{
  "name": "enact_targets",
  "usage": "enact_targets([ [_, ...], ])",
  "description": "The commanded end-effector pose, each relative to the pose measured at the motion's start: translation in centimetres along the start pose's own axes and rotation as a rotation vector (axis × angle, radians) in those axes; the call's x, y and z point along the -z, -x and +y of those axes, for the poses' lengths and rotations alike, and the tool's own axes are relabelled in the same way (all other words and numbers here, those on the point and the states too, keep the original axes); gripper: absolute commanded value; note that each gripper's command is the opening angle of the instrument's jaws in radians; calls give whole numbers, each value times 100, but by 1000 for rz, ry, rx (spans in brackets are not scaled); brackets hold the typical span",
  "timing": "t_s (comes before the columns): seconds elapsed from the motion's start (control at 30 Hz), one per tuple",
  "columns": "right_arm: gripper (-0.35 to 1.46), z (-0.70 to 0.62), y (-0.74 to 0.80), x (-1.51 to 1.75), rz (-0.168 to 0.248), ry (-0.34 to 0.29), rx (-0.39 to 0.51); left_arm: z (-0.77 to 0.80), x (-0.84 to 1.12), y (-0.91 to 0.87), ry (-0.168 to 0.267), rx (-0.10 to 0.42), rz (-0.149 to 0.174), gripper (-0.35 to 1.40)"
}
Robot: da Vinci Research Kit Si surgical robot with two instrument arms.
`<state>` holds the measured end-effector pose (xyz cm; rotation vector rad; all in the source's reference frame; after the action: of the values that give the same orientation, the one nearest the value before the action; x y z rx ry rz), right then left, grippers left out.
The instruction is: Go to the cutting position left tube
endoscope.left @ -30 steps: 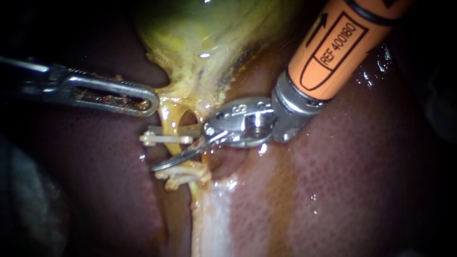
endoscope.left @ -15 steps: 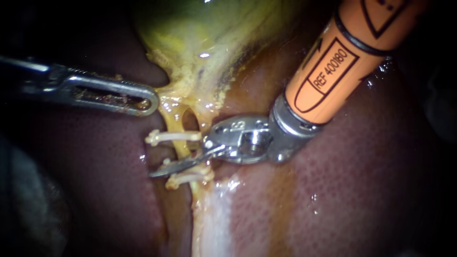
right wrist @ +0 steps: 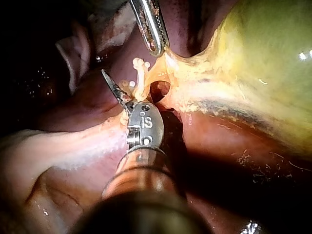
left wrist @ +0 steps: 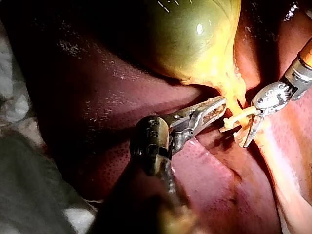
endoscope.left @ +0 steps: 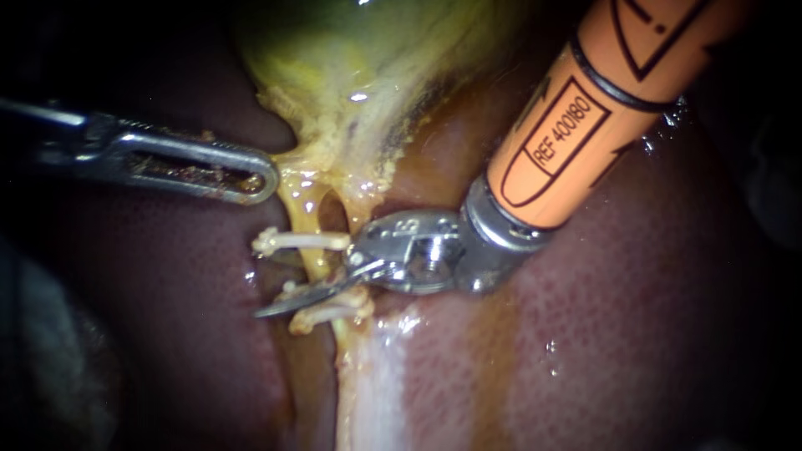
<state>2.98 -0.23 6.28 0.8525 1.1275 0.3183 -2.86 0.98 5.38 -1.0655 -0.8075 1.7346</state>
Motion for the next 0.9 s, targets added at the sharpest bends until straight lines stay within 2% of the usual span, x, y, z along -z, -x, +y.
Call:
enact_targets([
  [0.03,125,-1,-1,-2,4,0,-2,0,0,0,0,0,0,-35],
  [0.27,126,-6,-7,-7,25,-20,-5,0,0,0,2,0,-1,-35],
  [0.57,126,-21,-26,0,69,-68,-14,-1,0,0,2,0,-1,-35],
  [0.9,123,-39,-35,-1,76,-119,-16,-1,0,1,2,0,-2,-35],
])
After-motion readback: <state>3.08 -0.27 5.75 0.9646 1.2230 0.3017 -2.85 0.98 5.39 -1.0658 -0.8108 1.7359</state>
